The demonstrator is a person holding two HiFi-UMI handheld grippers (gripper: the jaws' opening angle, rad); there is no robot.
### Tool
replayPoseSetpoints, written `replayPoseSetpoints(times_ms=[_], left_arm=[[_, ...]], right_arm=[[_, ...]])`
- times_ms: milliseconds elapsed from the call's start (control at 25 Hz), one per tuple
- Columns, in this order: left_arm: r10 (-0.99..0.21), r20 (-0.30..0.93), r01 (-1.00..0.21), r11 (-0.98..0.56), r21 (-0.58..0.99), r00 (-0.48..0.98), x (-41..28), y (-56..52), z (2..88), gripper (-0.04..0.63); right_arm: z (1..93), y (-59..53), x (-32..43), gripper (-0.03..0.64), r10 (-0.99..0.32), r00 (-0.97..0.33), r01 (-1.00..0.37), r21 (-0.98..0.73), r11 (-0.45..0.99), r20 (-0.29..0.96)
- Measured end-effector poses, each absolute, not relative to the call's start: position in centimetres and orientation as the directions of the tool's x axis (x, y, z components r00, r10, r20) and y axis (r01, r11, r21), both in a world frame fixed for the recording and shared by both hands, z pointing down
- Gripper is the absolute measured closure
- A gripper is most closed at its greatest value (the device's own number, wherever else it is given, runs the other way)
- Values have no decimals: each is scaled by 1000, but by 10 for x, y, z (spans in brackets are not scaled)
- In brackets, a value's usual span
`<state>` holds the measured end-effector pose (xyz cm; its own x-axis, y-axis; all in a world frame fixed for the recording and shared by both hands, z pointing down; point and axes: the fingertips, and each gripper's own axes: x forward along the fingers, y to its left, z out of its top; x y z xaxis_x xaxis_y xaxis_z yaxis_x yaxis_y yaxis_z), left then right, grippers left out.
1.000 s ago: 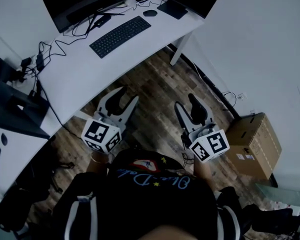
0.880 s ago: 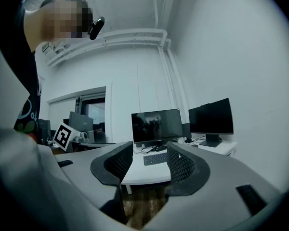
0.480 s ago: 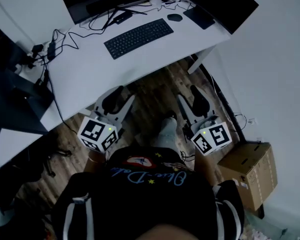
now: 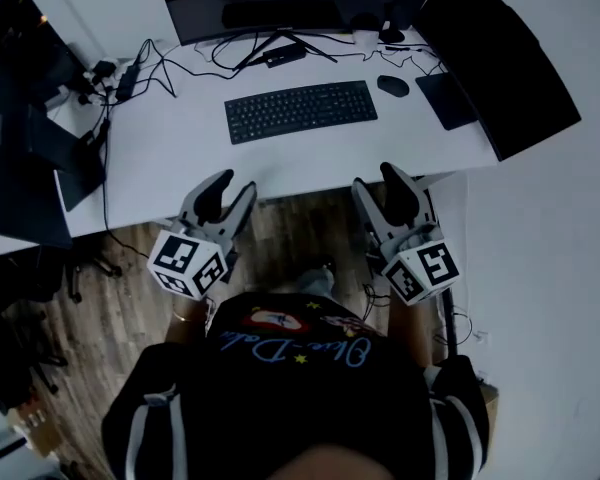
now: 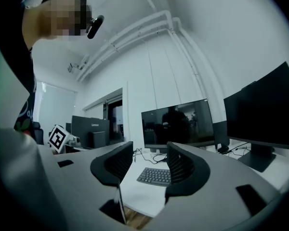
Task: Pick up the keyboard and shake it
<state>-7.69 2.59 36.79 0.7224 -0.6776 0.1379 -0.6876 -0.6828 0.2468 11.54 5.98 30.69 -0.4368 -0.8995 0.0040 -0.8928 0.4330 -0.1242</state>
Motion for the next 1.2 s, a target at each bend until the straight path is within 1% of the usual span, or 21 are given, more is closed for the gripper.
replayPoseSetpoints(times_ms=[240,600,880,1200], left_arm=[[-765,178,-782,-575,241,618,-42,-2,373,437],[-840,228,-868,-454,201,493,-14,-21,380,436],[-850,279,-892,-400,211,447,-24,-44,399,436],[-848,360,-918,-324,226,388,-61,-107,446,436]], right_arm=[[312,16,163,430,-843,-537,-835,-149,529,17],[324,-13,216,430,-796,-605,-783,-185,594,4],[343,-33,225,426,-787,-616,-772,-218,597,30],[338,-67,226,426,-798,-601,-788,-206,580,55]])
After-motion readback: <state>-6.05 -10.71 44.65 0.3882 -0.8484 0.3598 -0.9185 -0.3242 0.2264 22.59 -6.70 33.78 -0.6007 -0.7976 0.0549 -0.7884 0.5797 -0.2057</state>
